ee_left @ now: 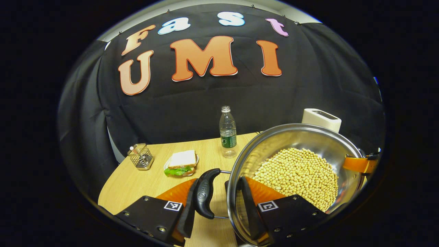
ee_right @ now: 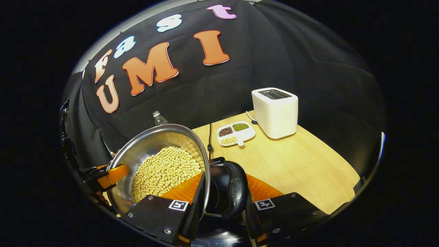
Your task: First push the handle of the pot to place it horizontally, then grasp the pot with both hands and set it on the induction cooktop.
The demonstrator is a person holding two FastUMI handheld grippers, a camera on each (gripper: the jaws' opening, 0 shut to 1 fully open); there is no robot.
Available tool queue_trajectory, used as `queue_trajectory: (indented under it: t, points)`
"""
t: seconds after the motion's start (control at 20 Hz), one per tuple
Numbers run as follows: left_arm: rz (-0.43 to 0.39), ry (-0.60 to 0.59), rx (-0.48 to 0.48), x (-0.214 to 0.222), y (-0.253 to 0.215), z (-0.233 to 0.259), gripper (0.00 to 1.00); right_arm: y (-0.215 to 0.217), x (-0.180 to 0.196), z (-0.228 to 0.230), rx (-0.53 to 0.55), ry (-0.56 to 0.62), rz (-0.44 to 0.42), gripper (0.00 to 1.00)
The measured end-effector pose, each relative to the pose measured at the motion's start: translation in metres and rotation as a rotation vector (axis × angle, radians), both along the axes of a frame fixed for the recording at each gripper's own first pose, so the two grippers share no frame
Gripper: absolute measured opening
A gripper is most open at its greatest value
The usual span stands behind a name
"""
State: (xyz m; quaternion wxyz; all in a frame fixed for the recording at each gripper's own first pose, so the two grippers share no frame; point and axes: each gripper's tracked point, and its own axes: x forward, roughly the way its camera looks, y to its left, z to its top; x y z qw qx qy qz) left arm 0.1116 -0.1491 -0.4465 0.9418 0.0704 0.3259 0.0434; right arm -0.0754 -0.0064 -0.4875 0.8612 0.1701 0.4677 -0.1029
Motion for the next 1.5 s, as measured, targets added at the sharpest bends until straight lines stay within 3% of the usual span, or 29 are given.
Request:
queue_trajectory:
  t: [0.55, 1.15, 1.25, 1.35, 1.5]
  points:
    - [0.028, 0.059, -0.026, 0.004, 0.004, -0.047, 0.64, 0.005, 0.007, -0.042, 0.0, 0.075, 0.015, 0.56]
    - [0.018, 0.065, -0.042, 0.015, 0.01, -0.067, 0.65, 0.006, 0.016, -0.058, 0.021, 0.097, -0.013, 0.56]
    - [0.018, 0.059, -0.041, 0.016, 0.012, -0.068, 0.65, 0.007, 0.018, -0.059, 0.028, 0.096, -0.015, 0.52]
    - [0.016, 0.052, -0.047, 0.02, 0.013, -0.07, 0.64, 0.008, 0.021, -0.06, 0.035, 0.097, -0.003, 0.58]
    - [0.029, 0.03, -0.075, 0.019, 0.013, -0.064, 0.7, 0.012, 0.016, -0.056, 0.019, 0.125, 0.083, 0.68]
